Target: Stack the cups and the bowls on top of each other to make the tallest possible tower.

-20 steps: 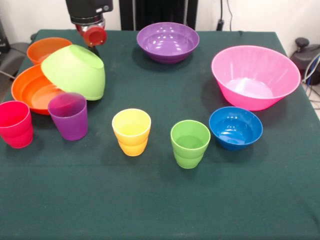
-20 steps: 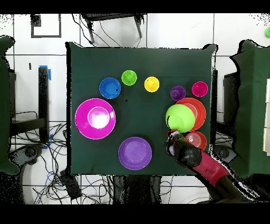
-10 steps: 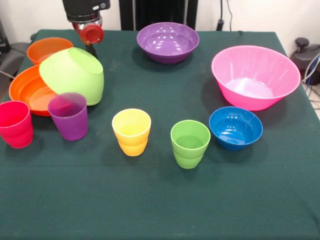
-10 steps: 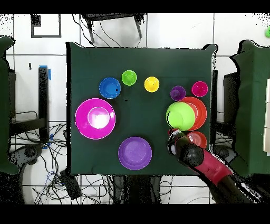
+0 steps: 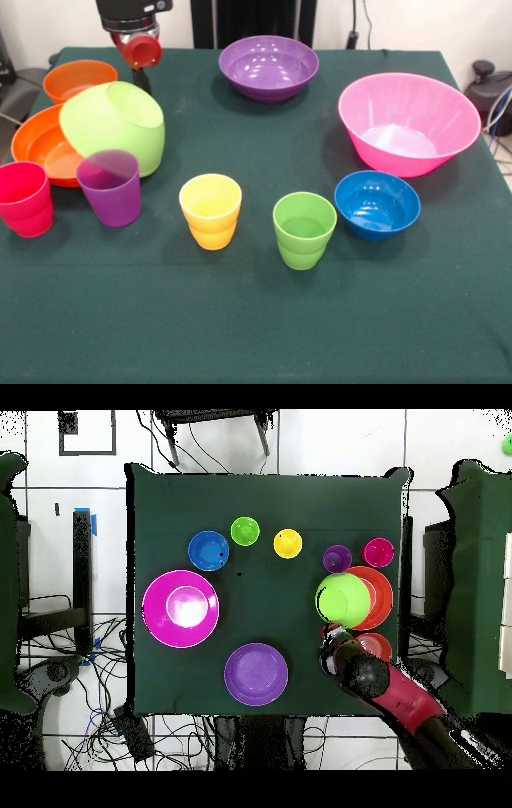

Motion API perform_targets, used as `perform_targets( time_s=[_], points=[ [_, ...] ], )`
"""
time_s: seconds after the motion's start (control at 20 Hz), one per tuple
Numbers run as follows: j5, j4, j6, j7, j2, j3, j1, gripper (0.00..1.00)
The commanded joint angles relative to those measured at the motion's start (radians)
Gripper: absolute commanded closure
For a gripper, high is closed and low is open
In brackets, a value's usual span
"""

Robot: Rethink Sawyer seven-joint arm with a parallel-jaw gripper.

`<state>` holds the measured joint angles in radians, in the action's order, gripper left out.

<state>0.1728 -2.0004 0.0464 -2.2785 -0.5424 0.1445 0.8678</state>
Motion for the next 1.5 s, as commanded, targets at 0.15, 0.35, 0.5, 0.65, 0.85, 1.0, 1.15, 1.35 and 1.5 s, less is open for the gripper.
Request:
perform_targets(
  time_s=[0.15, 0.35, 0.5, 0.65, 0.85, 1.0, 1.15, 1.35, 1.5],
  points=[
    [0.035, 0.091, 0.112, 0.033, -0.010, 0.101, -0.011, 0.00],
    [0.030, 0.084, 0.114, 0.022, -0.008, 0.099, -0.018, 0.00],
    [0.026, 0.083, 0.102, 0.014, 0.026, 0.112, -0.011, 0.00],
    [0.018, 0.073, 0.091, -0.003, 0.039, 0.115, -0.021, 0.00],
    [0.002, 0.063, 0.094, -0.024, 0.059, 0.109, -0.040, 0.00],
    [-0.004, 0.065, 0.070, -0.041, 0.096, 0.107, -0.055, 0.00],
    [-0.005, 0.074, 0.048, -0.049, 0.113, 0.109, -0.063, 0.00],
    [-0.005, 0.071, 0.035, -0.053, 0.115, 0.126, -0.062, 0.00],
    [-0.002, 0.072, 0.043, -0.041, 0.128, 0.156, -0.046, 0.00]
  ],
)
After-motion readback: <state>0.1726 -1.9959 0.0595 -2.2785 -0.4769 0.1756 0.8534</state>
